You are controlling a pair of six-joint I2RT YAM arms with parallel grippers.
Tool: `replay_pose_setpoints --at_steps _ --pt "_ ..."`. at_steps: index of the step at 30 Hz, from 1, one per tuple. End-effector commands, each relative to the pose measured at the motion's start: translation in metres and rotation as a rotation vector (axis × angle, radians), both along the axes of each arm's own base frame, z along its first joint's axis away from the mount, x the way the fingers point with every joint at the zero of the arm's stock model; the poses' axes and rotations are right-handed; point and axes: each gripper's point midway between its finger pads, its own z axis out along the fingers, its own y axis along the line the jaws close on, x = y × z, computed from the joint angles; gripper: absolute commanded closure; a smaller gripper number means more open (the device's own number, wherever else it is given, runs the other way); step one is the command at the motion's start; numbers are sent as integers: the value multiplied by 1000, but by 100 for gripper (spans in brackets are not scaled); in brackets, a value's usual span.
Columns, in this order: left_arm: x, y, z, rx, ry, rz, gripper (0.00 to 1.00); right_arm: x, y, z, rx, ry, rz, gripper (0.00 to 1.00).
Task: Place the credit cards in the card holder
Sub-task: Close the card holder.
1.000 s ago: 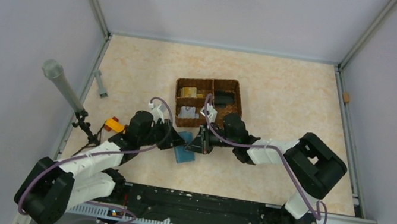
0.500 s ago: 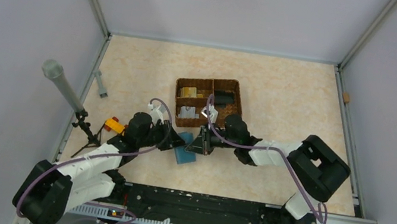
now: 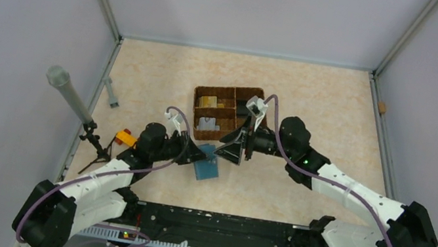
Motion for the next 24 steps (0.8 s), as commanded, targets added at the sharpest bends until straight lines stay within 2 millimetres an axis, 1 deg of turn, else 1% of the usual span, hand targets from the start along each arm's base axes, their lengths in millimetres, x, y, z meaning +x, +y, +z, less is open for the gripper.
replay_pose_setpoints --at_steps 1,2,5,7,10,13,16,21,22,24 --pt "-1 -13 61 -123 -214 -101 100 17 -23 -38 -69 35 -61 32" --pt "-5 -15 69 -142 -241 -129 100 16 -25 -44 -69 40 -53 31" --pt "-20 -17 92 -184 -323 -210 100 8 -30 -51 -57 42 -14 29" --pt "-27 -18 103 -203 -362 -246 100 2 -31 -47 -29 32 17 28" --pt "-36 -17 114 -220 -398 -283 100 -10 -35 -35 39 16 60 26" --pt "-44 -18 122 -240 -406 -326 100 -20 -37 -24 89 -1 105 24" --pt "-50 -19 127 -254 -411 -359 100 -24 -35 -23 101 14 140 24" --pt "-53 -19 129 -261 -415 -376 100 -23 -26 -26 115 59 189 35" --pt "-53 -19 130 -262 -416 -377 100 -23 -24 -24 130 55 200 36" --pt "-53 -19 131 -265 -417 -376 100 -24 -20 -27 138 71 214 38"
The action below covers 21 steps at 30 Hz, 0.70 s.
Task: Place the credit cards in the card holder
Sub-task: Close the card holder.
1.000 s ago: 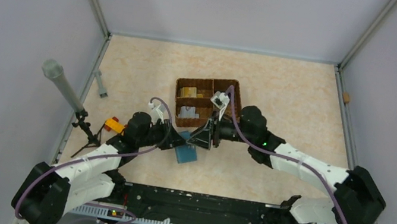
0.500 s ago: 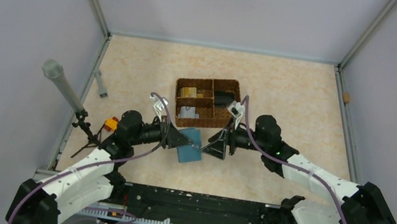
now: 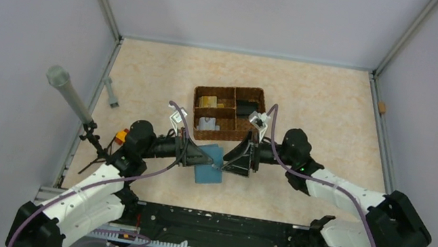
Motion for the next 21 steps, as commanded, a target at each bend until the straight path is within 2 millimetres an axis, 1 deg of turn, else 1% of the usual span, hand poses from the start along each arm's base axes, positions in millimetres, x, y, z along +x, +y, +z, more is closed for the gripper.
replay_pose_setpoints --at_steps 1,6,10,17,21 --pt "-3 -1 33 -62 -113 -29 100 -2 9 22 96 -43 61 40" --pt "-3 -1 32 -63 -110 -27 100 -4 16 23 114 -34 76 50" --pt "-3 -1 32 -63 -110 -29 100 -3 20 19 108 -23 76 56" --pt "-2 -1 31 -63 -107 -19 100 -7 27 10 90 -5 90 58" --pt "-2 -1 31 -65 -105 -20 100 -6 28 11 98 -4 90 61"
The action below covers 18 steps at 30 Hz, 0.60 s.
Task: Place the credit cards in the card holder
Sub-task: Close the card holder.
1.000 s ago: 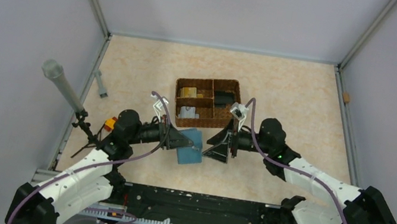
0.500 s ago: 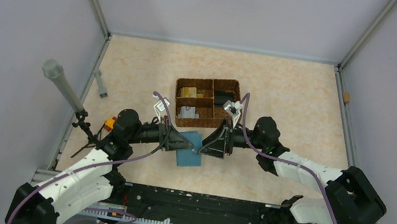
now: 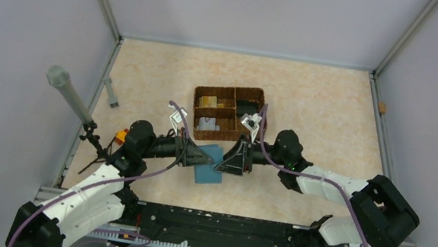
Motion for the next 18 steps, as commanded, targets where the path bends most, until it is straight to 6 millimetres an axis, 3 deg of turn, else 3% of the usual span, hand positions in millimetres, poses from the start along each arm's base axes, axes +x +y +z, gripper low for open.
replay_pose_setpoints --at_steps 1,18 --pt "-1 0 30 -62 -110 -12 100 2 8 26 87 -84 13 61" --pt "-5 0 31 -70 -114 -27 100 -6 18 25 116 -40 75 70"
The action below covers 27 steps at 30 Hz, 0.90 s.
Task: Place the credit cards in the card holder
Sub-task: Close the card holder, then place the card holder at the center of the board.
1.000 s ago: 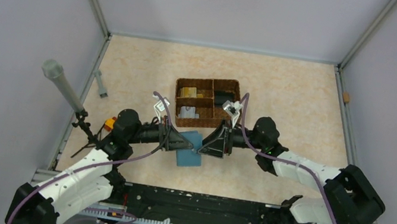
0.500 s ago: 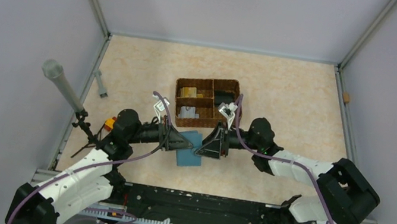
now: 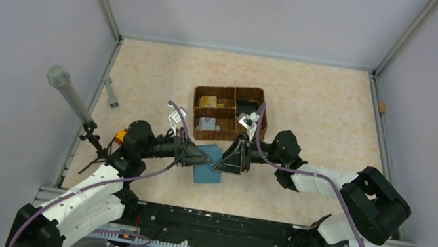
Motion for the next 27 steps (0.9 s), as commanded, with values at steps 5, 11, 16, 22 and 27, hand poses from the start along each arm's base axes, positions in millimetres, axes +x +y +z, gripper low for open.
replay_pose_setpoints --at_steps 5,11,16,22,27 --pt "-3 -1 27 -62 -102 -18 100 -4 13 16 53 -56 43 72" --pt "-3 -1 28 -64 -104 -18 100 5 18 11 21 -22 -1 77" --pt "-3 -1 26 -63 -102 -17 100 21 24 -3 -53 21 -86 86" --pt "-3 -1 26 -63 -99 -15 100 38 29 -25 -165 37 -201 96" --pt "16 1 0 16 -44 76 92 45 23 -33 -193 36 -269 100"
